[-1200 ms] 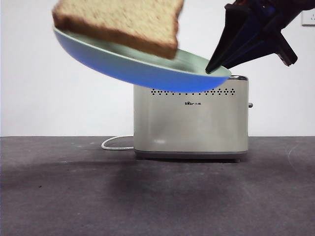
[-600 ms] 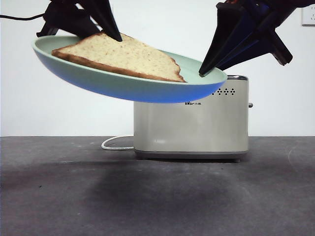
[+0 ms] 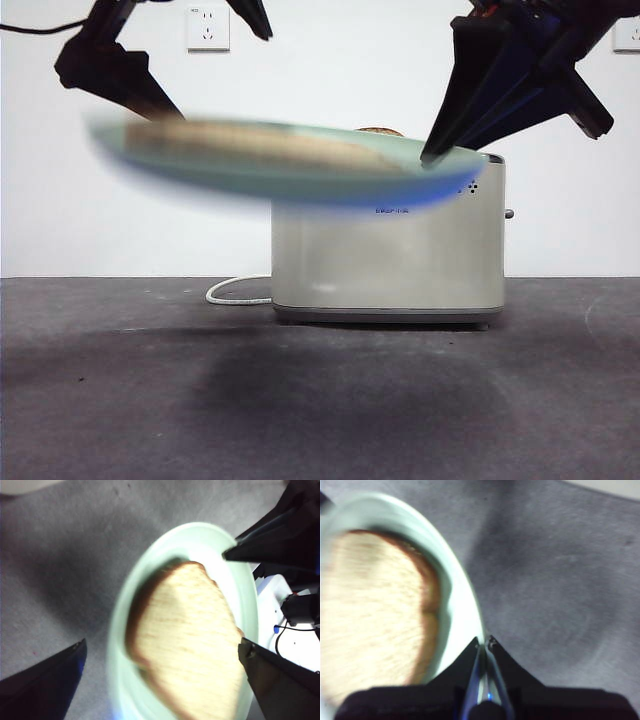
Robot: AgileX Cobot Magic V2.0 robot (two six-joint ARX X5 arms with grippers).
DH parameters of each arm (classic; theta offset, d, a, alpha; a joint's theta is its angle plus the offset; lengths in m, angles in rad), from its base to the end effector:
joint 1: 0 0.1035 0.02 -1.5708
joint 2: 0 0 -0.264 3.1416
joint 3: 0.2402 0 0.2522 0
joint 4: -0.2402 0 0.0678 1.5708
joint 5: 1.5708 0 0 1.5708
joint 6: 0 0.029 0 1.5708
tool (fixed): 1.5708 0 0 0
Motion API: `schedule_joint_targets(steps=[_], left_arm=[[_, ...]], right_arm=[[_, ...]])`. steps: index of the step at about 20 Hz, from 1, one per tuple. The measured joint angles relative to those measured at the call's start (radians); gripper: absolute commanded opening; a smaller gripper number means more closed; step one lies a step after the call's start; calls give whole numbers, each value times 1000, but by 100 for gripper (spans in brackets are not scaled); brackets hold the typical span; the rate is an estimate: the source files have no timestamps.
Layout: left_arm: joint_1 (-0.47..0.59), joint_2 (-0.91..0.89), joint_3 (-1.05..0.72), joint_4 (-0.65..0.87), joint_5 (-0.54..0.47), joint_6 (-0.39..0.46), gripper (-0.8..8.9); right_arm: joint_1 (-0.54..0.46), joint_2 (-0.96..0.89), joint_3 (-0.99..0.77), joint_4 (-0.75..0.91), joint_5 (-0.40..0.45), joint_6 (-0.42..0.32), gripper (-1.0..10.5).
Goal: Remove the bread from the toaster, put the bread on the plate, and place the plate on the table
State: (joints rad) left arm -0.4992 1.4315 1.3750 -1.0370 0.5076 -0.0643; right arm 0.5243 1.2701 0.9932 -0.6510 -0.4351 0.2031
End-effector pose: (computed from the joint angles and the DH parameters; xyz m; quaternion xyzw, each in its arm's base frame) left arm 0.2339 -0.1436 0.3283 -0.0262 0.5329 -0.3952 0.7478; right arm 0.2105 0.1359 0.2711 0.0606 0.4866 0.3653 0.7913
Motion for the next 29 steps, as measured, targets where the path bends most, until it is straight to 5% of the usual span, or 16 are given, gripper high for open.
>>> schedule_joint_targets(steps=[8,16,21,29], left_arm=[[1,-156,248,-83,-1,2,474],[1,-404,299,-144,-8,49,-10],[1,-489,299,-145,-13,64,-8],[1,-511,299,-155,-87,79,-8]], right_arm=[[-32,0,0,1,32,0,-17],[-254,2,0,-69,85,-37,-17],[-349,90,0,-114,90,-108,-17],[-331,342,0,-52,87,-141,-17]])
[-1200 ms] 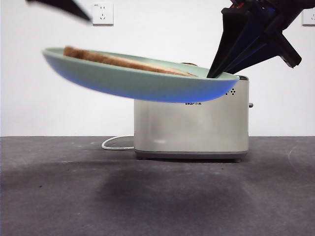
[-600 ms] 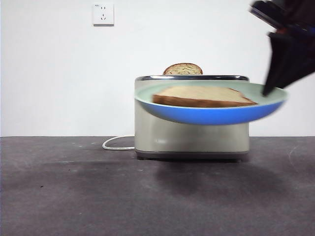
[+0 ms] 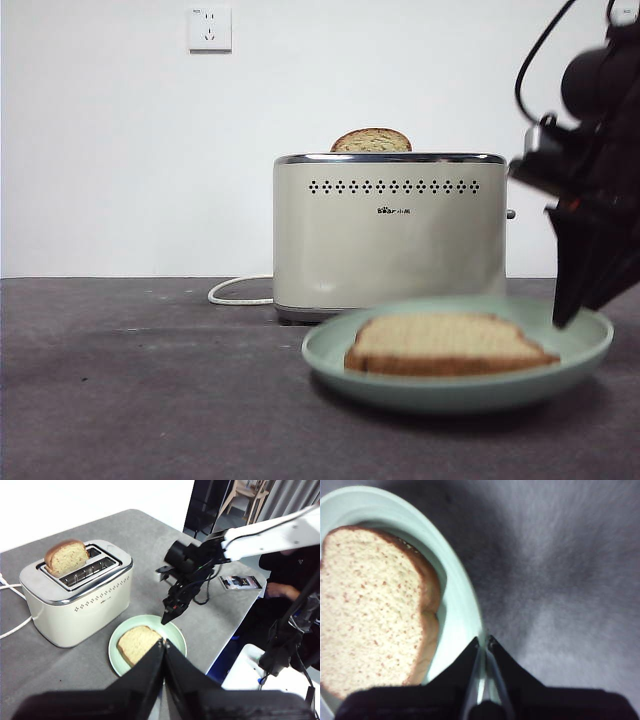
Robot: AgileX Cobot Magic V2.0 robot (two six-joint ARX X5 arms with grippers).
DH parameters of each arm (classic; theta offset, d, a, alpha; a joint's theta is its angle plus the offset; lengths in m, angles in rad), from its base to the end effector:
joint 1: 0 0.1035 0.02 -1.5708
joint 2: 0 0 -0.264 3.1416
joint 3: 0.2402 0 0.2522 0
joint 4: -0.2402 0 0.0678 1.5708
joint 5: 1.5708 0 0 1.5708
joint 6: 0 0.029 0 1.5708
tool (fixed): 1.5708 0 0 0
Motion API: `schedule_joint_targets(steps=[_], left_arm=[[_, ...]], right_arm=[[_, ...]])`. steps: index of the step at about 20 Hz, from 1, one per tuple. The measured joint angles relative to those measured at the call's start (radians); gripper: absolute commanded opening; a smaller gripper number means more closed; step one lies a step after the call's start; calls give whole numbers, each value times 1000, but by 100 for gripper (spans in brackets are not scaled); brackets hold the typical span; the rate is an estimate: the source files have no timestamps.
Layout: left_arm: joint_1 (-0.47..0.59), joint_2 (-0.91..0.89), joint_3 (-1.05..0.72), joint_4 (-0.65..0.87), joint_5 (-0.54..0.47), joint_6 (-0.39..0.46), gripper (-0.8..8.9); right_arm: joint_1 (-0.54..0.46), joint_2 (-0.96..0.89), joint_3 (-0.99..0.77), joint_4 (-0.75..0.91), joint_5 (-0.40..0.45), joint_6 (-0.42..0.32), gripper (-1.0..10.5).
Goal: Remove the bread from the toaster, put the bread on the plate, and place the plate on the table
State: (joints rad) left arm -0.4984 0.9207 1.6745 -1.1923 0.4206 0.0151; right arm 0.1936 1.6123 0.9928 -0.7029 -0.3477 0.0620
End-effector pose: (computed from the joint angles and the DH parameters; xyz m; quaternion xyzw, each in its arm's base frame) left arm 0.0673 -0.0501 0.4850 0.0151 0.2141 -0.4345 0.8747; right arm 0.2813 0.0652 0.1817 0.0708 0.6185 0.1919 0.7587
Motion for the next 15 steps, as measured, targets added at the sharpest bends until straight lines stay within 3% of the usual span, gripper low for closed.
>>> schedule_joint_targets(steps=[7,12,15], left_arm=[[0,1,0,-1,0,1,-8],[0,2,0,-1,0,3,-9],[0,2,0,-1,0,3,-9]], right_arm=[[15,80,0,54,-20,-3,5],[16,94,0,74,-16,-3,403],[16,67,0,76,-16,-11,447]])
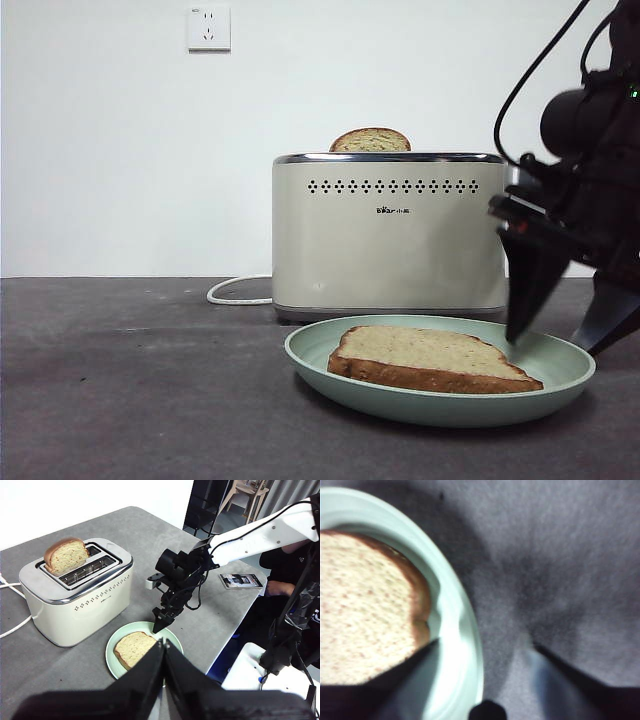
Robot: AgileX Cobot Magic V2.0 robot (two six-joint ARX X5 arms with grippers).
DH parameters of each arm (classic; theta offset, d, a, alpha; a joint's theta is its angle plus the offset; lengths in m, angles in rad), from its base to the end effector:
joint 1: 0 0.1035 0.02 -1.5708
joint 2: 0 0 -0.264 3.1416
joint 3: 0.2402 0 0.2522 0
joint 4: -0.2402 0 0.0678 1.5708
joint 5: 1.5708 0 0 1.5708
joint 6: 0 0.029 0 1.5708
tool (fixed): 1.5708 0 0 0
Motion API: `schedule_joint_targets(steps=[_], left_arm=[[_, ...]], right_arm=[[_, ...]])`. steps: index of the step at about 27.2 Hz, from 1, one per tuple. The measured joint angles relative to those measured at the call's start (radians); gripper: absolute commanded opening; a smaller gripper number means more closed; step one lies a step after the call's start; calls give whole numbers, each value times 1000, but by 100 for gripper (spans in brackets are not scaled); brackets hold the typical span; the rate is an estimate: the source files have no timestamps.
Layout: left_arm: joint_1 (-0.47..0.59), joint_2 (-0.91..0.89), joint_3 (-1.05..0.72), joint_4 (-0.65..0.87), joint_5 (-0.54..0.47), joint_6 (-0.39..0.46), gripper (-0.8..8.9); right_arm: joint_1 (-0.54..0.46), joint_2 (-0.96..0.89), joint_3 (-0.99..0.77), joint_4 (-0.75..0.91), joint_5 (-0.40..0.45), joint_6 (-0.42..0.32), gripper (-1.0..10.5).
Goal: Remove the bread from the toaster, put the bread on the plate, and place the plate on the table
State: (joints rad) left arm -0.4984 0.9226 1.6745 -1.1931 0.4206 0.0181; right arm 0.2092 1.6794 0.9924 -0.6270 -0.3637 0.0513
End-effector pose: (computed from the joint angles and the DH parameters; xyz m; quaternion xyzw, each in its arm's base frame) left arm 0.0679 -0.0505 0.4848 0.0164 0.2147 -0.4347 0.8744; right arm 0.2915 0.0724 0.1652 0.0666 0.6145 0.2080 0.7581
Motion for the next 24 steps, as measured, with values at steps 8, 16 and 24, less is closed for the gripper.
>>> schedule_joint_targets(steps=[8,16,24], left_arm=[[0,16,0,0,0,0,-9],[0,26,0,-8,0,0,-9],[0,26,0,-18,0,0,-8]], right_arm=[[37,-476,0,-176,-28,-29,441],[135,-905,0,-402,-81,-31,351],[193,-1032,0,-613,-82,-29,-15]])
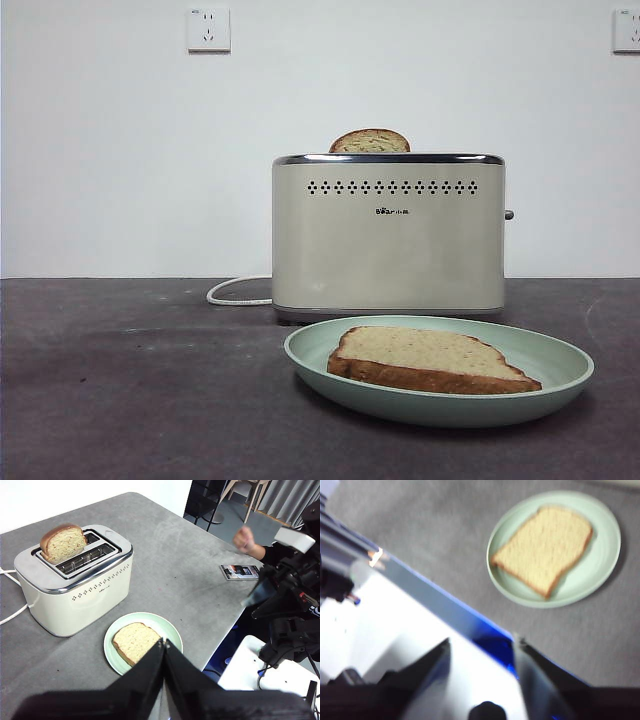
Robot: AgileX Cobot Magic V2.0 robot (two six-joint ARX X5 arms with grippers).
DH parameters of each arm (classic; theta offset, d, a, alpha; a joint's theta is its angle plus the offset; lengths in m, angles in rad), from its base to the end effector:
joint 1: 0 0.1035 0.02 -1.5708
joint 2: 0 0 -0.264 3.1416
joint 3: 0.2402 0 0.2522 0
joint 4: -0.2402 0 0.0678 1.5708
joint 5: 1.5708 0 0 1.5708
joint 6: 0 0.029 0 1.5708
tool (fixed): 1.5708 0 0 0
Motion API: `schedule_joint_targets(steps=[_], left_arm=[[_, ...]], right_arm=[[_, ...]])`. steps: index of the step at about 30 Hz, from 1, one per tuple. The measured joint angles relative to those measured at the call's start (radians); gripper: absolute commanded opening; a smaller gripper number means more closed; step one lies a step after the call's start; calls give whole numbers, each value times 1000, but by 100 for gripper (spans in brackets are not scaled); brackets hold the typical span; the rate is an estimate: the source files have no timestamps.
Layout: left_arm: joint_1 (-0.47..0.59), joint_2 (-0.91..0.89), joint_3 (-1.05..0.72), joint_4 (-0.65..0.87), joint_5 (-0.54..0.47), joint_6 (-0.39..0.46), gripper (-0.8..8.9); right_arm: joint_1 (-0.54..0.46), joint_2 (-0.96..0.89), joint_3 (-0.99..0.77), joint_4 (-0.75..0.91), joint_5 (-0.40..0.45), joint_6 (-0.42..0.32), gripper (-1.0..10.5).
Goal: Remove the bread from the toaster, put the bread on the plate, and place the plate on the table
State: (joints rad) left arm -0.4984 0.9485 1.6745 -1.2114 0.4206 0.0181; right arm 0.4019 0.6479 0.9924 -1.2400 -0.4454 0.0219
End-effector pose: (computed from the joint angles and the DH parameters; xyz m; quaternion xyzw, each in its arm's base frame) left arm 0.0759 -0.0548 0.4815 0.0172 0.2362 -0.4327 0.8699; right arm 0.0674 0.0422 0.3287 0.0184 0.4369 0.3658 0.8216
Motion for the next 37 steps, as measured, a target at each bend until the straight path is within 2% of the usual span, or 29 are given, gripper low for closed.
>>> schedule_joint_targets(steps=[5,37], left_arm=[[0,0,0,-15,0,0,-8],[0,0,0,-34,0,0,-8]], right_arm=[[5,3,0,-61,0,-8,-15],[5,3,0,-56,2,-11,3]])
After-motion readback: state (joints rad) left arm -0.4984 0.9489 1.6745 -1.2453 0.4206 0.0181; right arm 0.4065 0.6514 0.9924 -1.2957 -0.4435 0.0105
